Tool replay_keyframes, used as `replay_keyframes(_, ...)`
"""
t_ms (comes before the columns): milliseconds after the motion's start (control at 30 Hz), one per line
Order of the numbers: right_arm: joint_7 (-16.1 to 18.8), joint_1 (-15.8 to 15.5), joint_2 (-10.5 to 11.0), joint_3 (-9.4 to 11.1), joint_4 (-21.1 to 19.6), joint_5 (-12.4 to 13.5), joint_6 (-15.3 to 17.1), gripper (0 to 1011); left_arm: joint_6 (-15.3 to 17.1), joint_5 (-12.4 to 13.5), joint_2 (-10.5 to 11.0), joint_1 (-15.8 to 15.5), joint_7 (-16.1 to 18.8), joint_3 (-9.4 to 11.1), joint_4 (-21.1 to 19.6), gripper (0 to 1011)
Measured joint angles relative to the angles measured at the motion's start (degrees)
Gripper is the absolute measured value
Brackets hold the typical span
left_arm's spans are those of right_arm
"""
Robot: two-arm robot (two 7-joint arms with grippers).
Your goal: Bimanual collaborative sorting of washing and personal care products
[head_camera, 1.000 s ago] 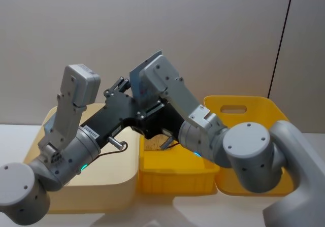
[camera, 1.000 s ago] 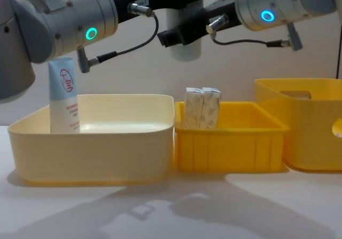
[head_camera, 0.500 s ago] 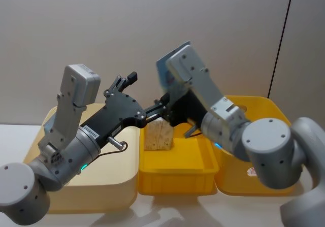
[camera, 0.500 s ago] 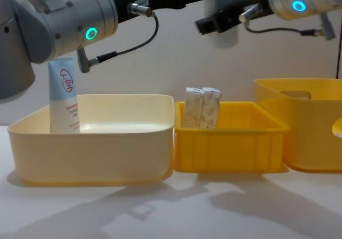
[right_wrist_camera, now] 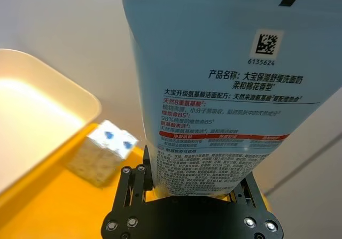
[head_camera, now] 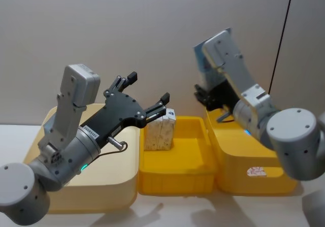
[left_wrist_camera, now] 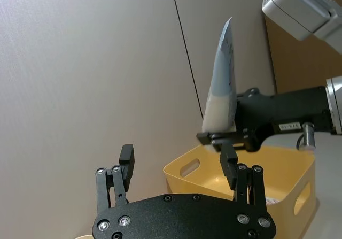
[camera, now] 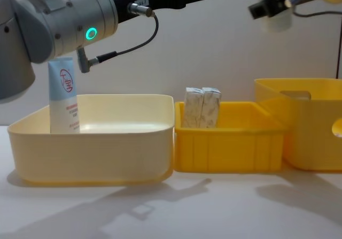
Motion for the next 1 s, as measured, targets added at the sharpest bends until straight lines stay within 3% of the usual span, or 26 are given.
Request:
replay_keyframes(233, -1.41, 1.28, 1.33, 0.73, 0.38, -2.42, 2.61, 640, 0.00, 0.00, 0.00, 0.00, 0.00, 0.00, 0.00, 999)
replay_keyframes(567, -1.12, 4.44, 3.55, 0.78, 3.30, -5.88, 8.92, 640, 0.00, -0.01, 0.00, 0.00, 0.00, 0.00, 0.00, 1000)
replay_keyframes(1000, 1.82, 7.09, 3.87, 1.35, 7.92, -6.79, 16.65, 639, 0.00, -0.01, 0.00, 0.00, 0.00, 0.00, 0.00, 1000)
